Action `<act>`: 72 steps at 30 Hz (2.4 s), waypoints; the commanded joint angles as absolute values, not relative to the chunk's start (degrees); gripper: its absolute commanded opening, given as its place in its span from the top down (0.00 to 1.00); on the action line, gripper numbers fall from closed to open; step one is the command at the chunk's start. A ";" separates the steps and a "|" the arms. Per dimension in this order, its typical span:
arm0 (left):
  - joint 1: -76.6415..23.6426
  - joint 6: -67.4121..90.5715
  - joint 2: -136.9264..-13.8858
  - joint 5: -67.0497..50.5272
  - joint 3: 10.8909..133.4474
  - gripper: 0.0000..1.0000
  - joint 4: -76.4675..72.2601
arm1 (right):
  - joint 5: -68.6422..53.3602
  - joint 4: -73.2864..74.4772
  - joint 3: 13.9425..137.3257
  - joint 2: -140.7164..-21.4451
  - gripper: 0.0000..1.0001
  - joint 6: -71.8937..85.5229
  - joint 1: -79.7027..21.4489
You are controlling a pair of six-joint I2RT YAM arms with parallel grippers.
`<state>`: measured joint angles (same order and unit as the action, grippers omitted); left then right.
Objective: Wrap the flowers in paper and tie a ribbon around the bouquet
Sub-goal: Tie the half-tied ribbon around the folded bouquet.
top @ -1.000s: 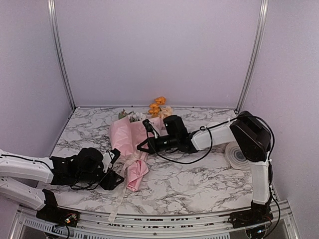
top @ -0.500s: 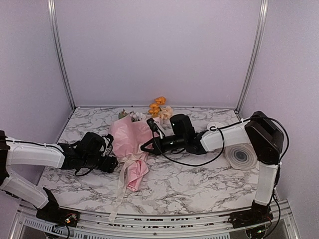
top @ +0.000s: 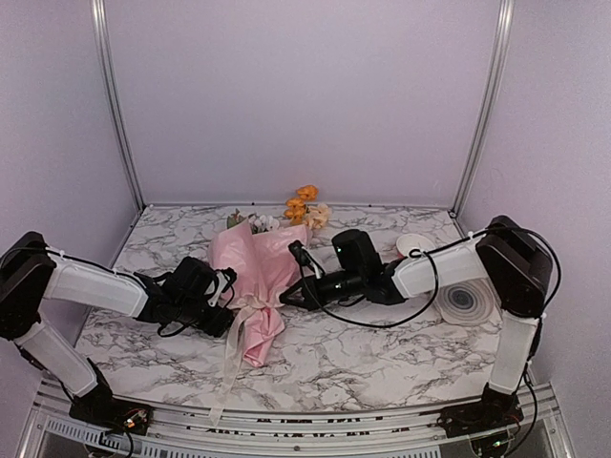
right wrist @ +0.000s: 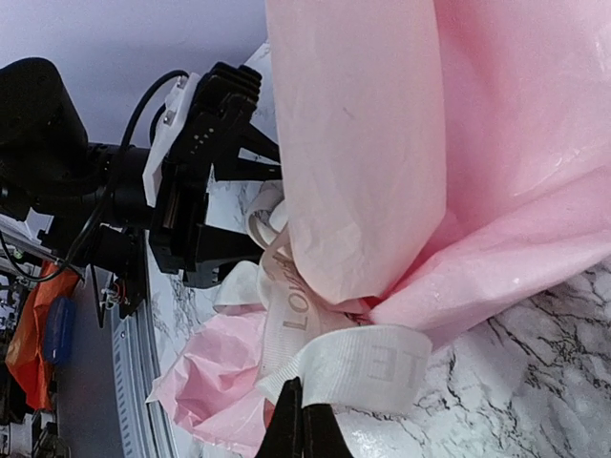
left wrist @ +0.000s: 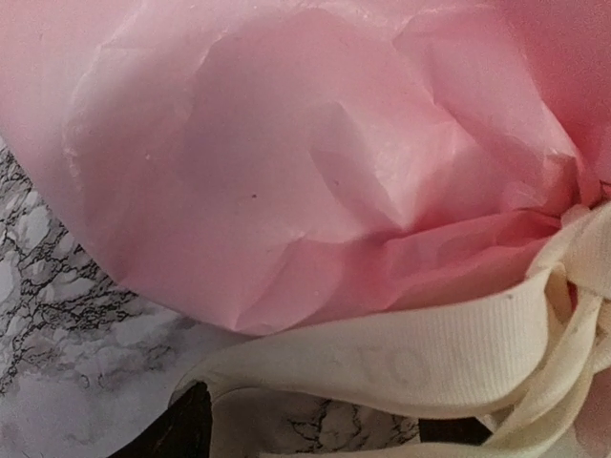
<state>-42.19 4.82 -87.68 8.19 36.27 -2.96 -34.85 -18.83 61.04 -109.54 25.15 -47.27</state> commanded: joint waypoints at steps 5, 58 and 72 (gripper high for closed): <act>-41.92 2.18 -86.07 4.75 36.15 1.00 -6.59 | -33.83 -20.68 55.69 -106.62 1.00 26.77 -46.34; -40.97 14.09 -84.48 -0.63 33.68 0.74 -2.89 | -29.26 -18.27 50.00 -107.07 0.92 24.12 -42.80; -41.24 17.78 -72.13 -7.10 30.21 0.06 8.09 | -22.33 -10.29 48.22 -95.46 0.01 22.48 -39.77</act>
